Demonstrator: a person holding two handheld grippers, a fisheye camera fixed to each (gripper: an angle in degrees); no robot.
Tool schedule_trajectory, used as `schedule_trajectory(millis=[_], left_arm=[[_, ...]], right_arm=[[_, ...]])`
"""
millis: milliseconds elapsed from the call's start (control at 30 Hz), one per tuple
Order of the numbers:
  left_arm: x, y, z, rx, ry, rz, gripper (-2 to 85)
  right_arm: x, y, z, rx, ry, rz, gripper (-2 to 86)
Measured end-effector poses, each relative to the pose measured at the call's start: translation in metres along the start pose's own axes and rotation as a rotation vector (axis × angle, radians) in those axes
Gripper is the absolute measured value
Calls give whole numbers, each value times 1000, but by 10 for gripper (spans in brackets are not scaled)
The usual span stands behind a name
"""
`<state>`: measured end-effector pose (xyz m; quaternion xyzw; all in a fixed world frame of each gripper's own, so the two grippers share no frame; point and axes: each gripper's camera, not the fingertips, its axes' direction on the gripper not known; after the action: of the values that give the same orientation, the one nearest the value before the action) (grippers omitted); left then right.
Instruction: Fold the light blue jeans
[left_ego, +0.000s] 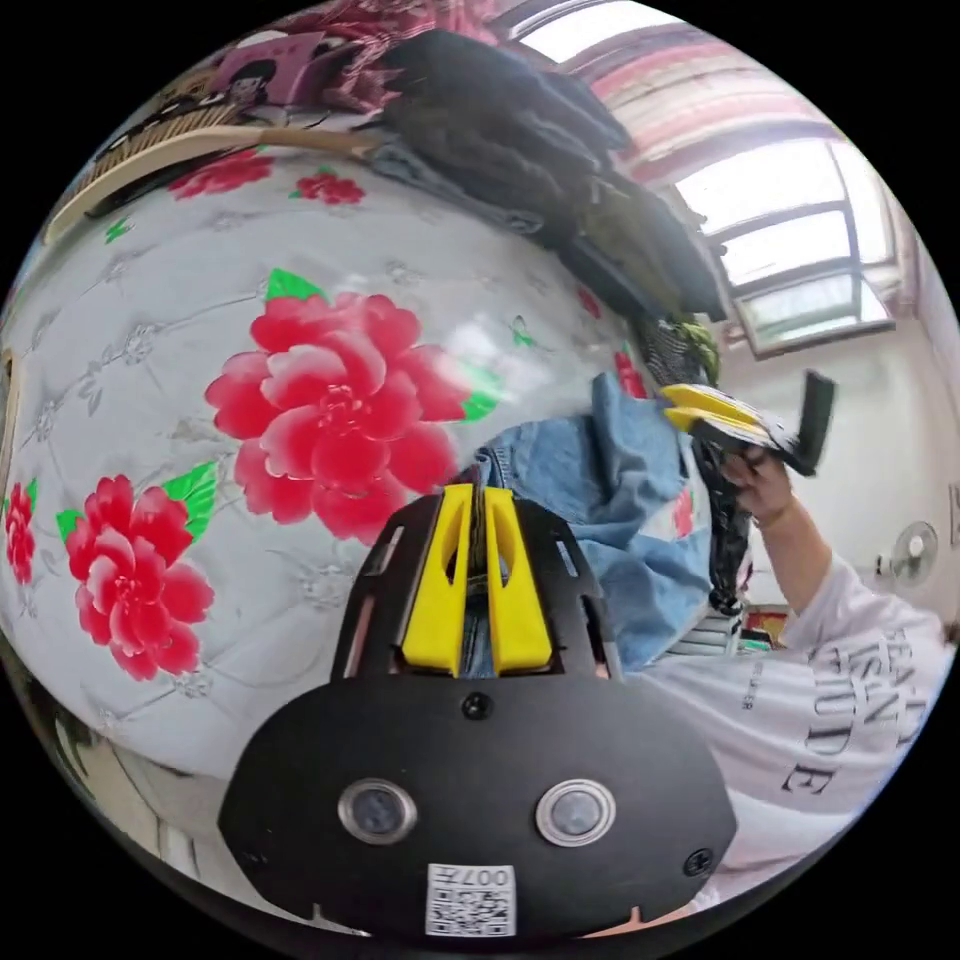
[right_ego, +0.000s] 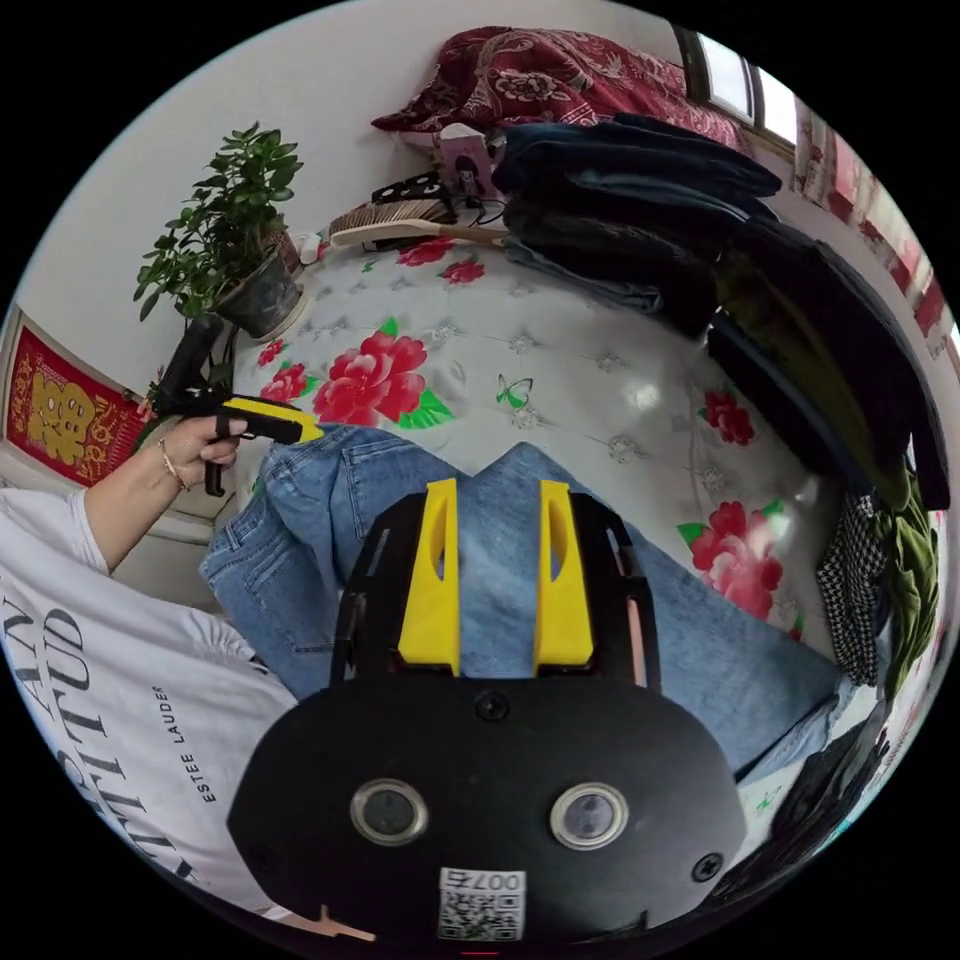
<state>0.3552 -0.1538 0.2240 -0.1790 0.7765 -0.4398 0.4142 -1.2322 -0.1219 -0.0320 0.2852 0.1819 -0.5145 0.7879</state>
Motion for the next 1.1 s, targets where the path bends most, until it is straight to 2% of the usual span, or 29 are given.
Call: schedule_trajectory(millis=[100, 167, 267, 333, 367, 500, 567, 633, 733, 767, 867, 1000, 1100], left_arm=[[44, 23, -24, 86, 219, 256, 4], [99, 55, -26, -3, 312, 548, 9], [128, 87, 4, -176, 364, 686, 16], [118, 90, 20, -245, 378, 635, 31], [107, 86, 19, -227, 395, 585, 48], [66, 63, -17, -14, 372, 461, 84], [43, 36, -26, 27, 271, 408, 119], [30, 10, -16, -4, 244, 370, 141], [15, -35, 35, -128, 369, 315, 157], [14, -51, 65, -229, 414, 292, 144], [23, -74, 110, -372, 521, 273, 85], [31, -91, 68, -252, 398, 333, 63], [12, -100, 1, -111, 317, 308, 55]], right_arm=[[4, -31, 19, -27, 2, 12, 92], [6, -40, 40, -83, -22, 16, 91], [4, -27, 85, -274, -82, 8, 79], [3, -9, 104, -365, -85, 32, 70], [1, 3, 101, -323, -72, 42, 63], [7, 21, 84, -234, -99, 134, 45], [5, 22, 79, -212, -100, 151, 34], [2, 19, 78, -202, -96, 159, 27], [-6, 17, 76, -166, -74, 181, 21], [-8, 17, 72, -141, -72, 199, 21], [-12, 19, 53, -62, -67, 249, 25], [-10, 22, 28, 25, -70, 303, 38], [3, 39, 15, 91, -77, 417, 47]])
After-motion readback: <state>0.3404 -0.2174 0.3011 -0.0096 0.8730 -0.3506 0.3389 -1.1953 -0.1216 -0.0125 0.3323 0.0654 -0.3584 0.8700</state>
